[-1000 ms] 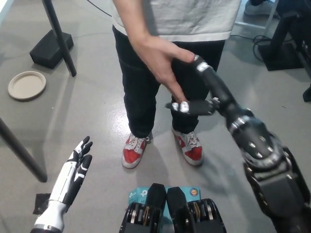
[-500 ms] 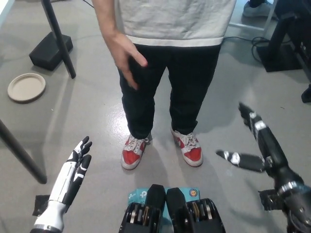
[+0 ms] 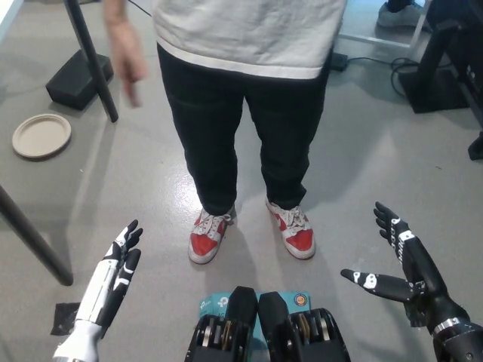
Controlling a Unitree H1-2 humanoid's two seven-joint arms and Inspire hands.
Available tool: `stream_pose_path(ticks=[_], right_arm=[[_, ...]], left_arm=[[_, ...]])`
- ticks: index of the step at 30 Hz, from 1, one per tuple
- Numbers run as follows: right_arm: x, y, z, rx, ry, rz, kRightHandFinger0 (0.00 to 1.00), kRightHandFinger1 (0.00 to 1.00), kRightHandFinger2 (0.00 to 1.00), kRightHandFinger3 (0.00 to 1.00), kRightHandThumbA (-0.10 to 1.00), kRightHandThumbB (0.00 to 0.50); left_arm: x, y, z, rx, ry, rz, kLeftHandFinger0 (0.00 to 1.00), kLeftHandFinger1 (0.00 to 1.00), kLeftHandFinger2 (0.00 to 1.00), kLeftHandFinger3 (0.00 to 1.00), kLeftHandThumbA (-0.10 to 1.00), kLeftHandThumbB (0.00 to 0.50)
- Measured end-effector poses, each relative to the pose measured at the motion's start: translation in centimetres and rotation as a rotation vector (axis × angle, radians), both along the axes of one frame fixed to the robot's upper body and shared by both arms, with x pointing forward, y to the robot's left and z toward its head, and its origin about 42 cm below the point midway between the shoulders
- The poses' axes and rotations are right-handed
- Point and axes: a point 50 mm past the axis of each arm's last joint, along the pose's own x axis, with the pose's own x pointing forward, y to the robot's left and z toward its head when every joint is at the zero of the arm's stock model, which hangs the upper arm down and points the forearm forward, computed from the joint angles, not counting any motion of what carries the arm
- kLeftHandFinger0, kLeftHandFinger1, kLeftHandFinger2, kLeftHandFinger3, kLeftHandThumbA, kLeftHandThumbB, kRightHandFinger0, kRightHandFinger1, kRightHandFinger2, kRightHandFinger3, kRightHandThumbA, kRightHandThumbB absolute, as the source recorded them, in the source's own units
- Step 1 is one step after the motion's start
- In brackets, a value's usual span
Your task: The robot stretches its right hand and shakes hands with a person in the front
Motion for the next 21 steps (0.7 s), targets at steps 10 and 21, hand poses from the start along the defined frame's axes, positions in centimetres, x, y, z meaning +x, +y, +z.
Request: stream_pose_path(ticks=[10,21], right_arm=[[-0.01,0.14,-0.15,0.011,-0.014,0.01,1.0,1.0,1.0,1.0,1.0,0.32],[-0.01,0.38,-0.2,0.003,-0.014,0.022,1.0,1.0,1.0,1.0,1.0,0.341]], left_arm=[[0.0,0.01,0.08,0.0,-0.003,0.0,1.0,1.0,1.0,1.0,1.0,0.037],[0.01,0.0,0.11,0.0,-0.003,0.0,1.0,1.0,1.0,1.0,1.0,0.025]])
